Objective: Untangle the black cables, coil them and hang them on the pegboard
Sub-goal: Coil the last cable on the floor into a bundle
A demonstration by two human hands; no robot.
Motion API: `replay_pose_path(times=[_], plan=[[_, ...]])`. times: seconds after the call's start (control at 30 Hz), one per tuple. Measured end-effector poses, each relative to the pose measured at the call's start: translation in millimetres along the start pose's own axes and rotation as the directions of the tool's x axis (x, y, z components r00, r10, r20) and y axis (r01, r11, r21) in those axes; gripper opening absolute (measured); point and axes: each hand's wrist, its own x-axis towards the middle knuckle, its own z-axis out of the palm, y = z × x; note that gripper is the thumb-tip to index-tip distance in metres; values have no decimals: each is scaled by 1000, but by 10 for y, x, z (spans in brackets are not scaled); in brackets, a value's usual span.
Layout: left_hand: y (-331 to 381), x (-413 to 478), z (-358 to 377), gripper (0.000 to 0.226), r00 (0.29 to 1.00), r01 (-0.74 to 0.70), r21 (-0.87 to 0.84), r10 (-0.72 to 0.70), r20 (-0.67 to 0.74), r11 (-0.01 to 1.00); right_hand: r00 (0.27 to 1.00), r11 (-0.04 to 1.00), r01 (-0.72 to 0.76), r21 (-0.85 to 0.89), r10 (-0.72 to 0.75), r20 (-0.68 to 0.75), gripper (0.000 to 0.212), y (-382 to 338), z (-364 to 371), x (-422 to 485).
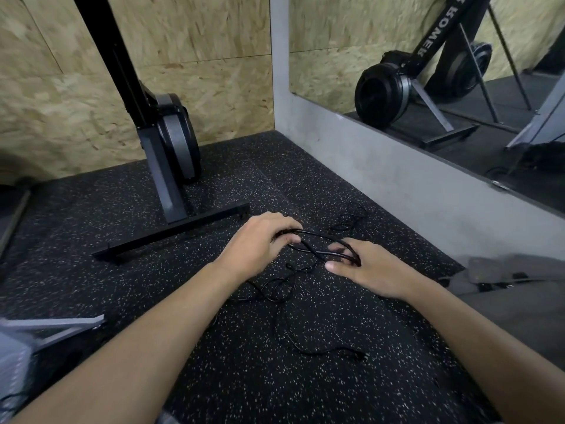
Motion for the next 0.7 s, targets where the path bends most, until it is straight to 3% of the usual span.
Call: replay_pose_path(times=[0.13,0.3,0.4,0.47,0.57,0.7], plan=[[-28,-42,-39,14,999,40,-12,-39,36,999,998,996,-66,66,65,4,34,-9,-49,-15],[-10,-66,-53,16,997,49,-12,-48,64,999,994,988,-65,137,52,97,30,21,-56,-44],[29,-59,-35,16,997,18,-7,-17,78,1000,989,969,-80,233,48,142,47,51,-6,-39],[74,-44,-17,16,995,-17,-1,17,95,1000,984,984,-64,166,36,172,58,46,32,-48],[88,-33,5,18,995,-35,-1,35,94,999,968,996,-74,51,60,243,48,12,108,-60],[61,-35,15,22,997,1,-44,3,76,999,959,985,-99,141,57,279,33,-39,156,-55]])
